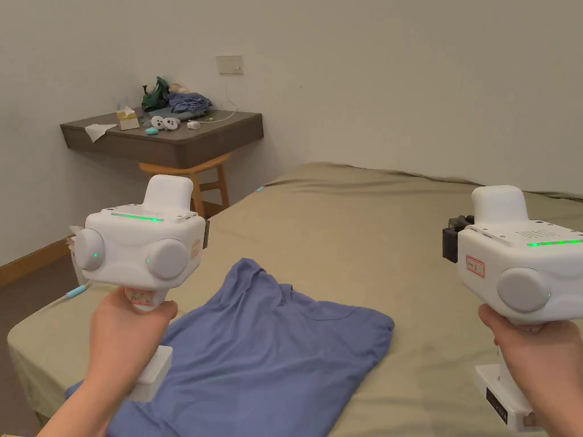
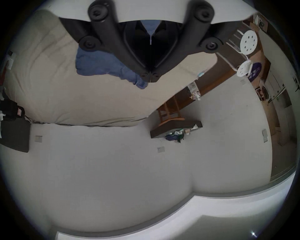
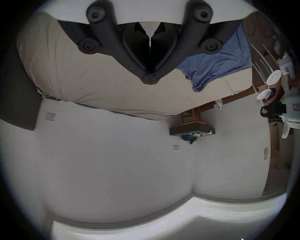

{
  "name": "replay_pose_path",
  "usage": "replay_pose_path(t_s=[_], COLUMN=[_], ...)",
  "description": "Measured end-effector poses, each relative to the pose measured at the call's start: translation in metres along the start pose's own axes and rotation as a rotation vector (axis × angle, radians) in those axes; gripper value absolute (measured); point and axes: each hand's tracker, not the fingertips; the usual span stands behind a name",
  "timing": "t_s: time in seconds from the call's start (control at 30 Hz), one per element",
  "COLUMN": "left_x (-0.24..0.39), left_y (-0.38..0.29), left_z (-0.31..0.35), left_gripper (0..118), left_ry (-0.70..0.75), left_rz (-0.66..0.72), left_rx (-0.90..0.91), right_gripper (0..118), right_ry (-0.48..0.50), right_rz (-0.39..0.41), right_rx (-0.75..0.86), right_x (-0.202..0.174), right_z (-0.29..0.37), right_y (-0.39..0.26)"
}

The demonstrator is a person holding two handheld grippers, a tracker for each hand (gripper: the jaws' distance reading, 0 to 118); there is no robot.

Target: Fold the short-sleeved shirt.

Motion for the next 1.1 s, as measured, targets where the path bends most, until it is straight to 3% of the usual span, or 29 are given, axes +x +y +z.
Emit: replay_pose_path(t_s=[0.03,0.07,0.1,0.13,0.23,0.43,0.53,0.63,0.67,0.7,0.77,0.8,0.83,0.87,0.9,1.0,1.1], left_x=[0.004,0.012,0.020,0.031,0.072,0.171,0.204,0.222,0.219,0.211,0.205,0.201,0.185,0.177,0.176,0.183,0.174], left_y=[-0.005,-0.009,-0.013,-0.023,-0.066,-0.153,-0.184,-0.209,-0.211,-0.207,-0.206,-0.206,-0.200,-0.199,-0.197,-0.199,-0.187], left_z=[0.001,-0.007,-0.014,-0.027,-0.061,-0.141,-0.176,-0.198,-0.197,-0.189,-0.194,-0.201,-0.197,-0.203,-0.203,-0.206,-0.191], left_gripper=[4,35,85,97,97,97,97,97,97,93,11,3,3,3,3,3,3], left_ry=[-0.039,-0.061,-0.074,-0.121,-0.251,-0.356,-0.367,-0.344,-0.366,-0.382,-0.354,-0.292,-0.253,-0.337,-0.342,-0.311,-0.406], left_rz=[0.012,0.026,0.035,0.064,0.132,0.049,0.024,-0.095,-0.093,-0.070,-0.138,-0.129,-0.066,0.031,0.052,-0.057,0.076], left_rx=[-0.026,-0.047,-0.073,-0.133,-0.235,-0.462,-0.509,-0.577,-0.527,-0.434,-0.416,-0.444,-0.447,-0.500,-0.496,-0.468,-0.449], right_gripper=[3,3,3,3,3,3,3,3,3,3,3,3,3,3,3,3,3], right_ry=[0.000,0.000,-0.003,-0.008,-0.031,-0.077,-0.069,-0.059,-0.055,-0.047,-0.028,-0.029,-0.028,-0.023,-0.013,0.000,-0.002], right_rz=[0.003,0.007,0.012,0.018,0.015,0.044,0.046,0.048,0.047,0.040,0.035,0.044,0.053,0.056,0.050,0.041,-0.008], right_rx=[-0.004,-0.010,-0.017,-0.025,-0.060,-0.163,-0.221,-0.259,-0.268,-0.272,-0.274,-0.274,-0.275,-0.278,-0.279,-0.285,-0.255], right_x=[0.000,0.002,0.004,0.010,0.027,0.064,0.082,0.090,0.091,0.092,0.091,0.086,0.084,0.083,0.083,0.083,0.092], right_z=[-0.004,-0.008,-0.012,-0.016,-0.035,-0.073,-0.102,-0.122,-0.123,-0.125,-0.127,-0.123,-0.123,-0.123,-0.122,-0.120,-0.101], right_y=[-0.001,-0.002,-0.003,-0.006,-0.014,-0.048,-0.073,-0.093,-0.097,-0.101,-0.110,-0.109,-0.112,-0.114,-0.117,-0.125,-0.120])
